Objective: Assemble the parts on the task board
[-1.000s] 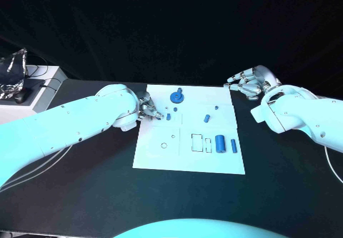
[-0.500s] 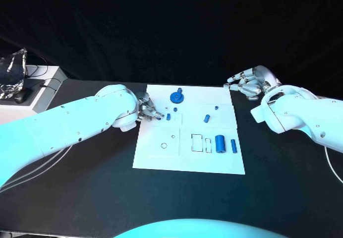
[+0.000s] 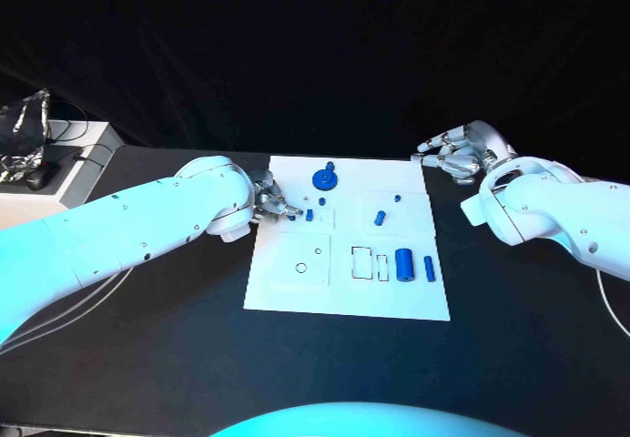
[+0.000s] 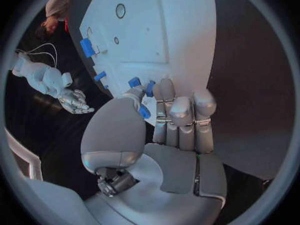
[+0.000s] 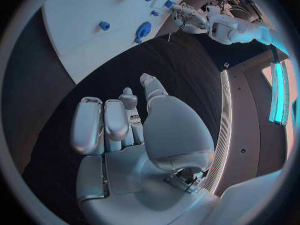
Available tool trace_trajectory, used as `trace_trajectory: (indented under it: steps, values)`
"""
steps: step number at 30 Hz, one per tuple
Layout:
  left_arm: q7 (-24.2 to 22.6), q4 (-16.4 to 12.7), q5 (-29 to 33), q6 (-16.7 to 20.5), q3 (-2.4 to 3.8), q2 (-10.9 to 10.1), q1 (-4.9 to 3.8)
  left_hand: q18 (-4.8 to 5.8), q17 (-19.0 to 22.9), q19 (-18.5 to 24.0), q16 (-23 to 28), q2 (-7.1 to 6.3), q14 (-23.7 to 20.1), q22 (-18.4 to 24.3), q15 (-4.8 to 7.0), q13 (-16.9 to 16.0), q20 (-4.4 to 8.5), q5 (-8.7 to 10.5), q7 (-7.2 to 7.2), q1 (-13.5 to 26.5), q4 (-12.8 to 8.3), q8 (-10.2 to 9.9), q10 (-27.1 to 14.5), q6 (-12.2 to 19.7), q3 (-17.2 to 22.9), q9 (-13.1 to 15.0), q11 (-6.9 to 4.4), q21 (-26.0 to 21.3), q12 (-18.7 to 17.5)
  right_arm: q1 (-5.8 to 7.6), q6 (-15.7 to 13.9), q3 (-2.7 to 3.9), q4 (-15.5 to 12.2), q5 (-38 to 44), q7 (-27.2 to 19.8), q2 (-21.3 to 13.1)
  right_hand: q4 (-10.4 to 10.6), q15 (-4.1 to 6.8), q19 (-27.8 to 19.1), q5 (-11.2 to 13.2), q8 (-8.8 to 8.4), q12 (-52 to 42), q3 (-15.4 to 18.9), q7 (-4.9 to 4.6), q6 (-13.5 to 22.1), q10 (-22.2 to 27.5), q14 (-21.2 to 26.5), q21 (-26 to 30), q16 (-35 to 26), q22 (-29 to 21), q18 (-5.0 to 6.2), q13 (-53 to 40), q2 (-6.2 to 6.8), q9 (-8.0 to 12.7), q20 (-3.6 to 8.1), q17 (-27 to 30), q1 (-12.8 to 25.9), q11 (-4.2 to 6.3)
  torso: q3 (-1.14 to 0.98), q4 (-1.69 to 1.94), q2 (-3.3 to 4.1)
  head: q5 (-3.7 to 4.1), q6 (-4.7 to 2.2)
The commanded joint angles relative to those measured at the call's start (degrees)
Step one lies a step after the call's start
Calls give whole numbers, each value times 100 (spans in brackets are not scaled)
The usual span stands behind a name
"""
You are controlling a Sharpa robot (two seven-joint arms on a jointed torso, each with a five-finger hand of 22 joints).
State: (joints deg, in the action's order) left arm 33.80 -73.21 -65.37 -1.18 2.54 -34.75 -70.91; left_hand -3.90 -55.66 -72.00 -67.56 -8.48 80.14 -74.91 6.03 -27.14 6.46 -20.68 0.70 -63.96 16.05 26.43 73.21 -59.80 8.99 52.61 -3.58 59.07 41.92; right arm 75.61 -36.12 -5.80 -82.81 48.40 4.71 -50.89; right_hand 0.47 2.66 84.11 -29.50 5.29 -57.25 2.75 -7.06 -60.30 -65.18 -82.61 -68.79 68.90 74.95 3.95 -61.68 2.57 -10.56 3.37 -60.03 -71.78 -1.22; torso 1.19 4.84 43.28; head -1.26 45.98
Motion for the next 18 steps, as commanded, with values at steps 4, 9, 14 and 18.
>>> trace_trajectory:
  steps: [4,9,14,18]
  values:
    - [136,23,44,-143,-41,11,63,32,-13,-41,-3,17,47,-87,4,1,-12,-18,-37,35,12,24,-8,-14,-183,3,1,-12,48,-5,20,2,-7,34,-68,-4,-18,26,175,-37,-15,24,17,-8,-17,32,-1,26,-25,936,36,1,-5,6,32,6,24,1,0,3,-2,1,7]
    - [136,18,44,-122,-37,9,63,27,-16,-43,-8,121,45,-94,1,0,-19,-21,-43,45,15,34,-12,-12,-608,7,4,-13,62,-6,18,2,-7,34,-69,-8,-18,26,175,-37,-15,24,17,-8,-17,32,-1,26,-25,936,36,1,-5,6,32,6,24,1,1,-1,3,1,3]
    - [138,0,43,-76,-29,2,64,23,-27,-51,-17,402,53,-104,3,2,-22,16,-39,-33,21,40,-9,-2,-1611,7,5,-8,73,-9,18,2,-6,34,-70,-10,-18,26,175,-37,-15,24,17,-8,-17,32,-1,26,-25,936,36,1,-5,6,32,6,24,1,2,-2,2,5,0]
    - [139,-24,42,-45,-24,-12,64,22,-29,-59,-19,384,54,-110,3,1,-22,46,-39,-4,43,42,-8,-2,-1707,5,6,2,77,-12,12,2,-8,34,-73,-12,-18,26,175,-37,-15,24,17,-8,-17,32,-1,26,-25,936,36,1,-5,6,32,6,24,1,2,0,1,9,7]
